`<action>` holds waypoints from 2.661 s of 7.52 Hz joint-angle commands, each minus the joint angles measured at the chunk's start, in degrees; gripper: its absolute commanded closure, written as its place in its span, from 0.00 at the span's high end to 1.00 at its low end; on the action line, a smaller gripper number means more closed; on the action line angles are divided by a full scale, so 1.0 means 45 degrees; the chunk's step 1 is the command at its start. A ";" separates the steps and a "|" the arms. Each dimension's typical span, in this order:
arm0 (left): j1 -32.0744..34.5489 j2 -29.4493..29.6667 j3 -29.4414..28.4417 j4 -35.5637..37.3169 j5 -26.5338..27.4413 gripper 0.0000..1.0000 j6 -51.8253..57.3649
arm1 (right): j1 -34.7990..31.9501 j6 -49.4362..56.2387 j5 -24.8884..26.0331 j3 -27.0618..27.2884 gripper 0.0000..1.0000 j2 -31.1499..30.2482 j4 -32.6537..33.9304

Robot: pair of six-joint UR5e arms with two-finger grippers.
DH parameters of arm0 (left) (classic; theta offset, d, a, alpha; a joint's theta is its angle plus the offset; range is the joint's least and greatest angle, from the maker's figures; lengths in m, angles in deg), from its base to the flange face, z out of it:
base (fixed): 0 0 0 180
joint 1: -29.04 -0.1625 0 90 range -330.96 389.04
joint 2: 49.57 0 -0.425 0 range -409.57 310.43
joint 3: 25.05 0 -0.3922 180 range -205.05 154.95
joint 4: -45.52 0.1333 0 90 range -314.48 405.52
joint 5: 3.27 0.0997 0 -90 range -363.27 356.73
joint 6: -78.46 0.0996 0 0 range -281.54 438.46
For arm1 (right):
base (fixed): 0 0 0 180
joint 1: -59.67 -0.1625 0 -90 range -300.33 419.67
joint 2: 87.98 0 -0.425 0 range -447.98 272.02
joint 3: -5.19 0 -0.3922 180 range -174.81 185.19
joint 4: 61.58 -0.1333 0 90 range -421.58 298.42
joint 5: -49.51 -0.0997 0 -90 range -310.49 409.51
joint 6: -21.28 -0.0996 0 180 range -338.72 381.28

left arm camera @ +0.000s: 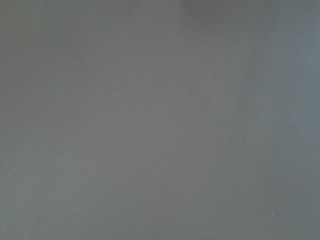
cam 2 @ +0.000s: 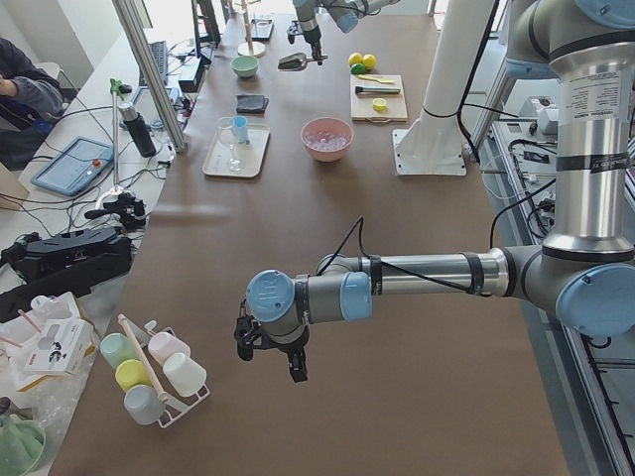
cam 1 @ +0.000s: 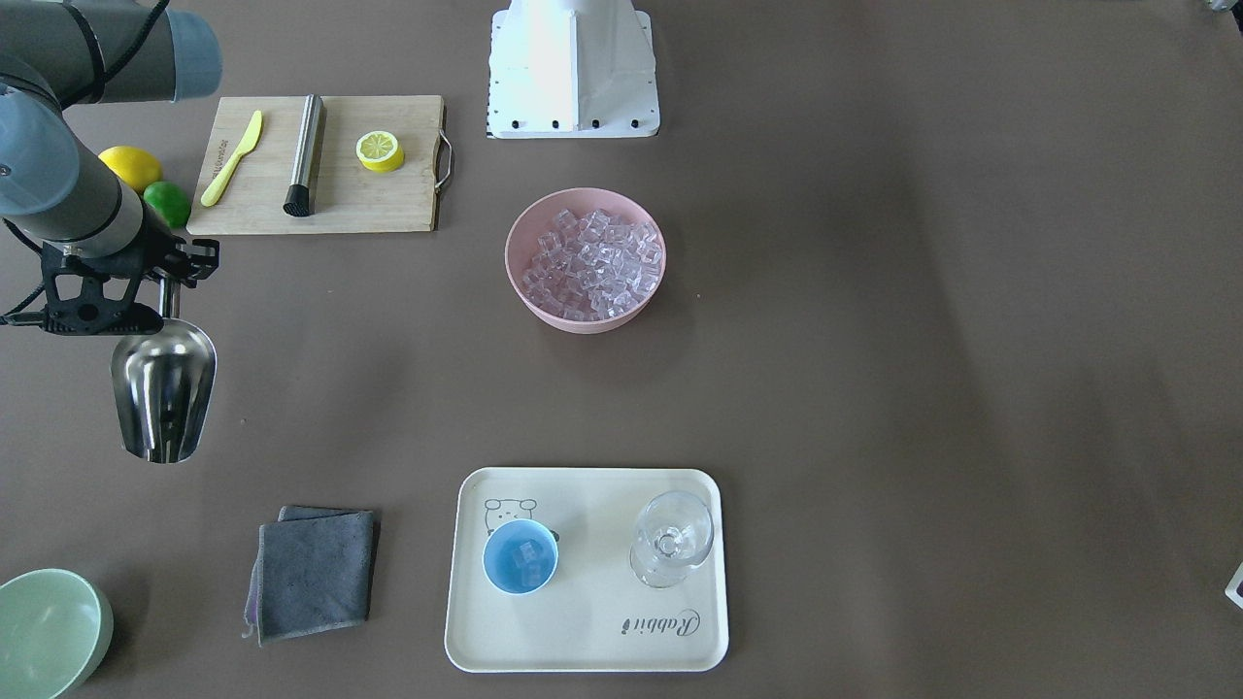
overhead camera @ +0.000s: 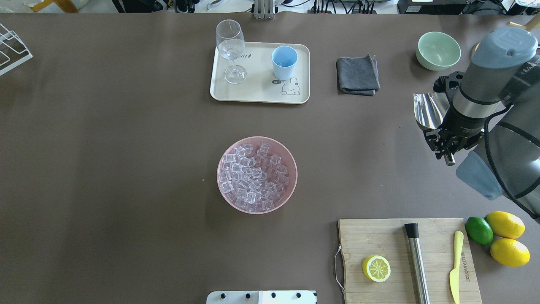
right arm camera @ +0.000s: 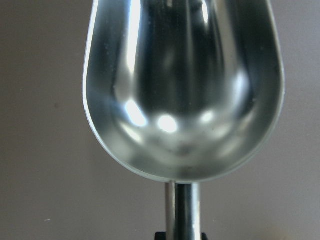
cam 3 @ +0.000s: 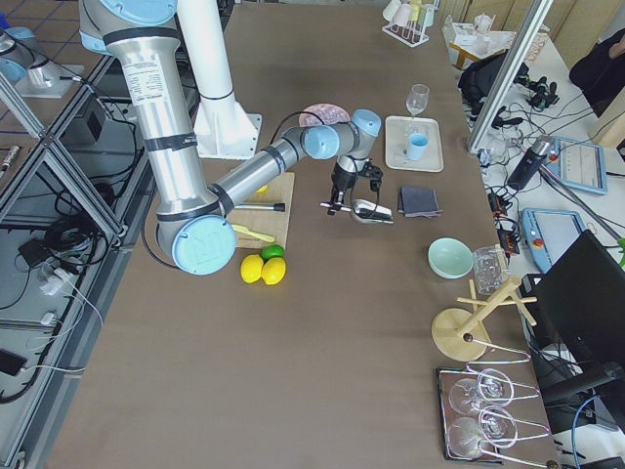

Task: Put ice in cup with scoop
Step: 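Carry the empty scoop back and lower it onto the table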

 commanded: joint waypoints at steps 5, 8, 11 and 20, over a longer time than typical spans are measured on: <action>-0.0055 0.0018 -0.0250 -0.0029 -0.0011 0.98 0.0000 | 0.1845 -0.1429 0.1051 -0.0642 0.00 -0.0717 -0.2201; -0.0055 0.0213 -0.0407 -0.0029 -0.0031 0.98 0.0039 | 0.1864 -0.1429 0.1012 -0.1149 0.00 -0.0678 -0.2825; -0.0055 0.0213 -0.0426 -0.0029 -0.0031 0.98 0.0059 | 0.1845 -0.1683 0.0778 -0.1698 0.00 -0.0639 -0.3707; -0.0055 0.0213 -0.0446 -0.0029 -0.0031 0.98 0.0079 | -0.1679 -0.0404 0.0022 -0.0937 1.00 -0.0619 -0.3630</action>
